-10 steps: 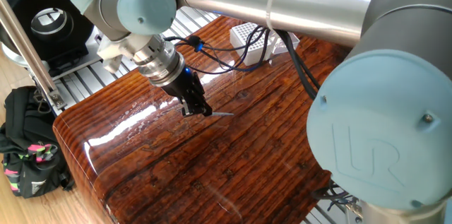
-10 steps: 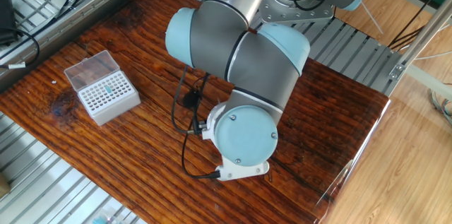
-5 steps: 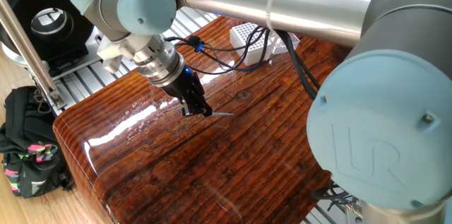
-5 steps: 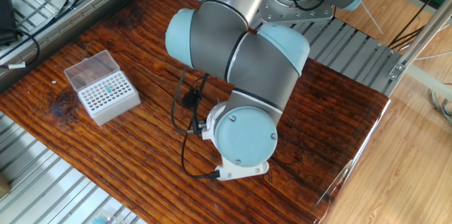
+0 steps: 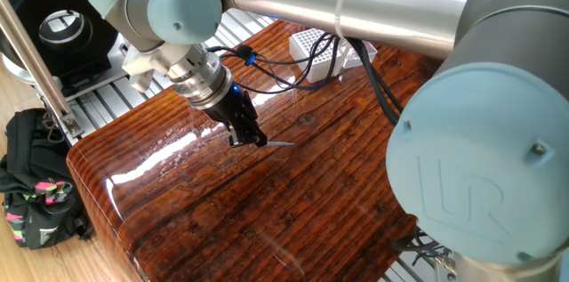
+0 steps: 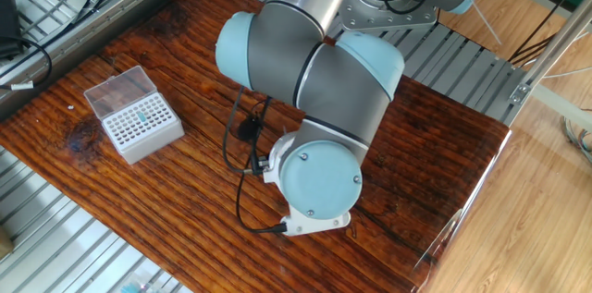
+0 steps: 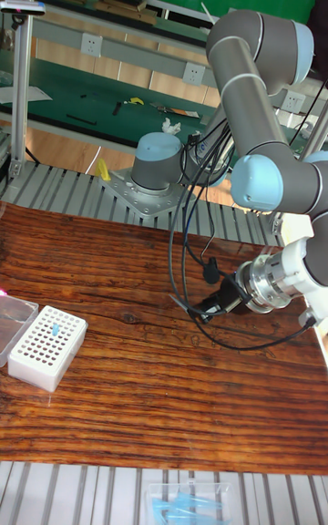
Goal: Insert a medium pipette tip into the holder for medium pipette tips
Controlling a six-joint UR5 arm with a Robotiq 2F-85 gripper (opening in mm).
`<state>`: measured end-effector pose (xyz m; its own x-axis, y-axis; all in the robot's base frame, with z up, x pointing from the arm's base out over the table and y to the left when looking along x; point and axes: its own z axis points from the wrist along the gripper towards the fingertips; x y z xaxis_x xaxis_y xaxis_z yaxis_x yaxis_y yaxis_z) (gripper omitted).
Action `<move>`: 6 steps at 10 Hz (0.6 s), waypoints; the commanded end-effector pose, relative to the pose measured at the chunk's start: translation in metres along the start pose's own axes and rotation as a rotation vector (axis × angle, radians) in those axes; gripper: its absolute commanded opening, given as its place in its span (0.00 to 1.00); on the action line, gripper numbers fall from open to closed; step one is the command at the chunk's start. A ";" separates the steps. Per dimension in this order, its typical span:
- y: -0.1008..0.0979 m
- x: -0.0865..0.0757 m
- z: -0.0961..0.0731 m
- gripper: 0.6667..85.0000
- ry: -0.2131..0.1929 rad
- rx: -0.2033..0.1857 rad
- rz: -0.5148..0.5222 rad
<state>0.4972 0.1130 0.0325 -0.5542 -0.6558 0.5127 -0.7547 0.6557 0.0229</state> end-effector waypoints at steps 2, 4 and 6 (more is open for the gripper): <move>-0.001 0.001 0.000 0.05 -0.003 -0.006 0.003; -0.006 0.003 0.002 0.04 -0.006 -0.004 -0.003; -0.008 0.008 0.007 0.05 -0.011 -0.036 -0.031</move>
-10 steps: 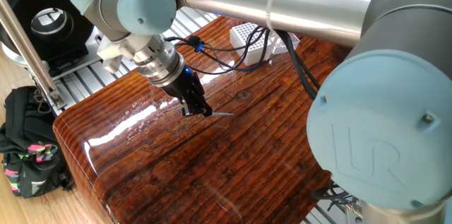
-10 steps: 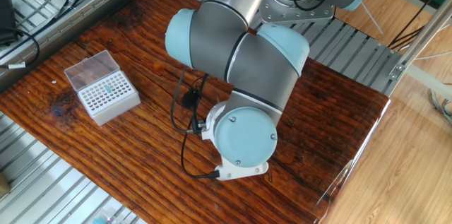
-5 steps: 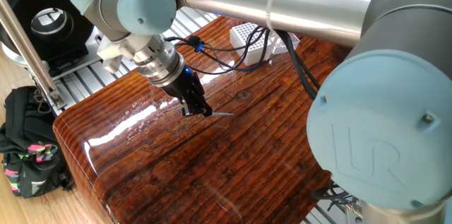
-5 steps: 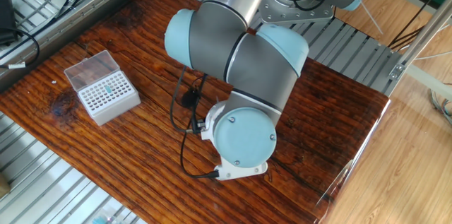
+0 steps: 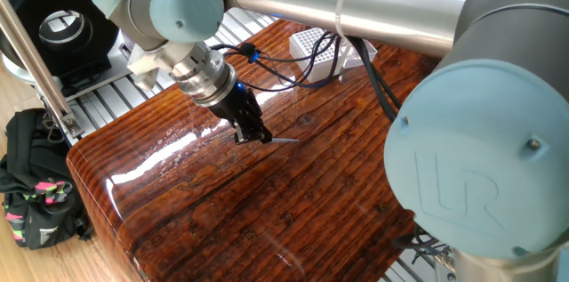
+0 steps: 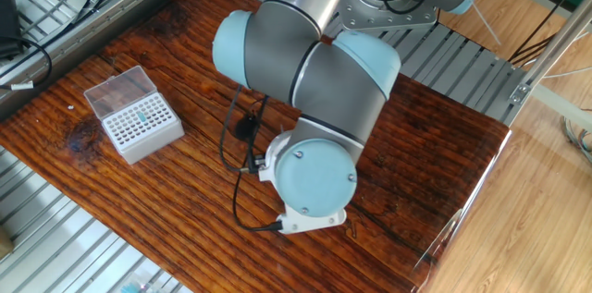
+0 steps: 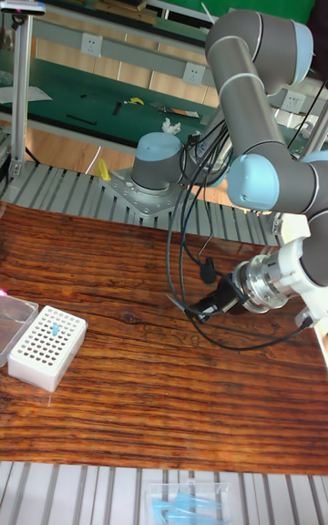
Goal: Insert a medium pipette tip into the holder for medium pipette tips
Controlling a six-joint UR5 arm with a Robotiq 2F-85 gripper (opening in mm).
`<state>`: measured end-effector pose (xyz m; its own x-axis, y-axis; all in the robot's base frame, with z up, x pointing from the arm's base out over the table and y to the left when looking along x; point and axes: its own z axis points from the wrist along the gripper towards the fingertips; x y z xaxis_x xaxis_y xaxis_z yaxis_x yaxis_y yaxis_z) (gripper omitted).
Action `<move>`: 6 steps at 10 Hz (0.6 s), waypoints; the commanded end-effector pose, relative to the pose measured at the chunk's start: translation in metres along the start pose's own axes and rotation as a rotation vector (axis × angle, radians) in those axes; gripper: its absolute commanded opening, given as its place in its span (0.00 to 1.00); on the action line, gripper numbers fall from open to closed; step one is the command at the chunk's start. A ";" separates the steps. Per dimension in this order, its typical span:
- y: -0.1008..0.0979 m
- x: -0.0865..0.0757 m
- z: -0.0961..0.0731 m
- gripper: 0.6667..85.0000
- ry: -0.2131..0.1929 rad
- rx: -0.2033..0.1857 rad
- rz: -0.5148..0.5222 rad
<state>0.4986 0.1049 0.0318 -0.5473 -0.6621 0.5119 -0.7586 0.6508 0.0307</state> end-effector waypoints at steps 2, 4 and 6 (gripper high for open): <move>-0.006 0.012 0.007 0.05 0.016 -0.027 -0.020; -0.010 0.008 0.018 0.06 -0.004 -0.037 -0.057; -0.012 0.008 0.026 0.11 -0.001 -0.038 -0.071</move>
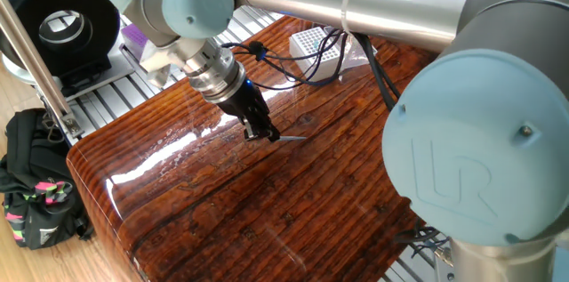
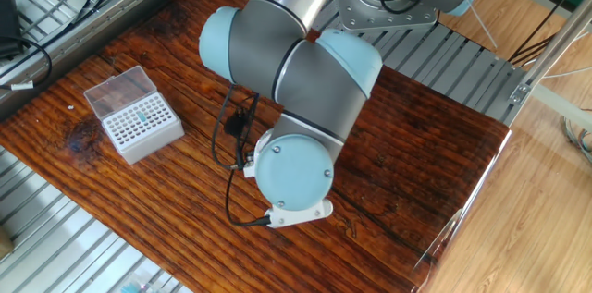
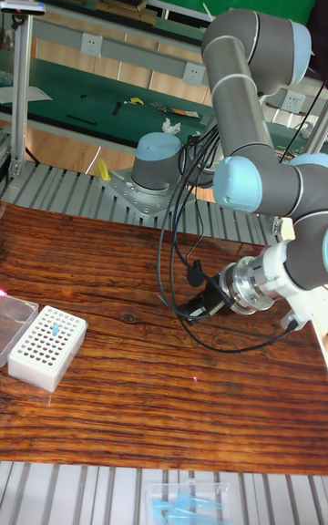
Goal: Insert a medium pipette tip into the holder for medium pipette tips
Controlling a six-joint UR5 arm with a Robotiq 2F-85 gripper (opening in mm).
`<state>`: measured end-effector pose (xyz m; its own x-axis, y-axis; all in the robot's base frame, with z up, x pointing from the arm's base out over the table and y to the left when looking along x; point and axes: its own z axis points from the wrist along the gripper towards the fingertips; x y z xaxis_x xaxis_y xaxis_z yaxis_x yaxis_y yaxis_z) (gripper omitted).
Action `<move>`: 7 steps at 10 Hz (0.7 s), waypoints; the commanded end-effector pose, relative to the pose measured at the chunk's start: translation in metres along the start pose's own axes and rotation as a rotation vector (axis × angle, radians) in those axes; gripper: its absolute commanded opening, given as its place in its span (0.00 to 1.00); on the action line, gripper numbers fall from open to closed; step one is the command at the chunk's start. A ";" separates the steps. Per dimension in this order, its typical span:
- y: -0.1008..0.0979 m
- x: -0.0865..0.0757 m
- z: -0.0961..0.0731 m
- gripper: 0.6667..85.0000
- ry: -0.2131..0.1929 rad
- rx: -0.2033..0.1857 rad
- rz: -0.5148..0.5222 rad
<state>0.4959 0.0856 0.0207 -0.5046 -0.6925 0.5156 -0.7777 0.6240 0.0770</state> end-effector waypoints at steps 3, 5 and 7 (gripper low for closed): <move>0.004 -0.002 0.007 0.17 -0.007 -0.030 -0.035; 0.003 -0.004 0.007 0.20 -0.010 -0.023 -0.040; 0.005 -0.006 0.005 0.20 -0.017 -0.026 -0.037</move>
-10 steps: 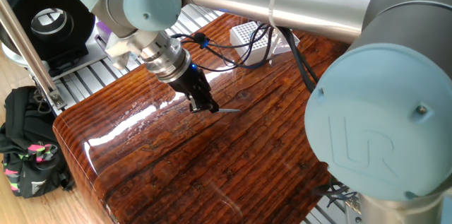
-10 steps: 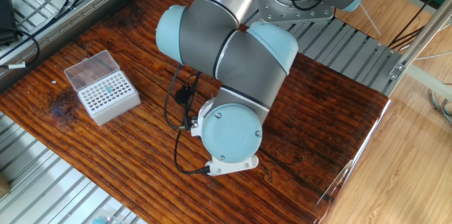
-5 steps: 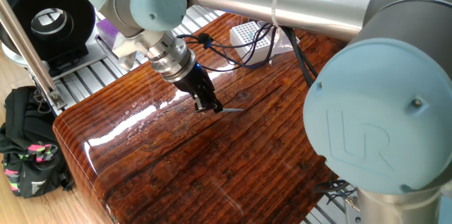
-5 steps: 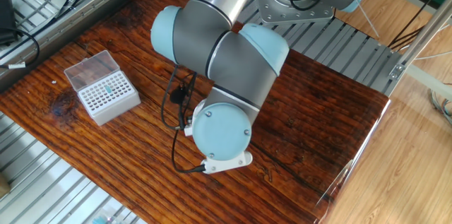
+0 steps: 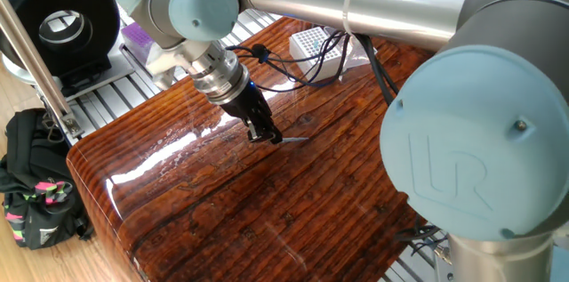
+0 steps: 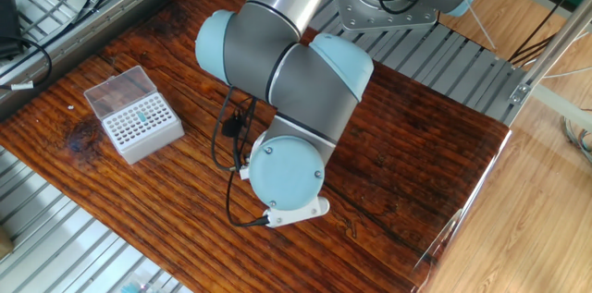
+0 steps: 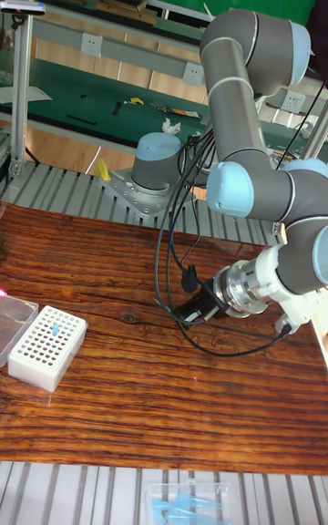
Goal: Insert a medium pipette tip into the holder for medium pipette tips
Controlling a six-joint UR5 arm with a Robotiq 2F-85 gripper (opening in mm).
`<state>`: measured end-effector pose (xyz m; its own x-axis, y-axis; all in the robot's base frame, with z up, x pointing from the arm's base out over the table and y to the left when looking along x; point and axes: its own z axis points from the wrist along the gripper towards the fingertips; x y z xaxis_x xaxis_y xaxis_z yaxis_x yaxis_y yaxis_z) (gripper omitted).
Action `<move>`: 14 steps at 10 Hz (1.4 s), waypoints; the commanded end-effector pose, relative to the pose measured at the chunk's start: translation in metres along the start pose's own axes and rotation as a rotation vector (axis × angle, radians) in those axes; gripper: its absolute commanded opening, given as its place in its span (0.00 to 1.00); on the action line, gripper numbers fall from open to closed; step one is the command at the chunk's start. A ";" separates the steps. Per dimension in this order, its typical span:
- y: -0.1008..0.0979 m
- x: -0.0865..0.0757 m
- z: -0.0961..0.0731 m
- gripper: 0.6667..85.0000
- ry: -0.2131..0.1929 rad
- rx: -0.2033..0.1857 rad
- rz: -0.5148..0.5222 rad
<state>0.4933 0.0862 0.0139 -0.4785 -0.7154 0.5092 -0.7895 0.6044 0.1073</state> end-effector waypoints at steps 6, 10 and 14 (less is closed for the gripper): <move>0.002 -0.001 -0.003 0.36 -0.001 -0.002 -0.001; 0.009 0.004 -0.026 0.37 0.082 0.015 0.073; -0.001 -0.001 -0.036 0.36 0.168 0.063 0.113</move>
<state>0.5011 0.0975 0.0393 -0.4970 -0.6164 0.6108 -0.7632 0.6455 0.0303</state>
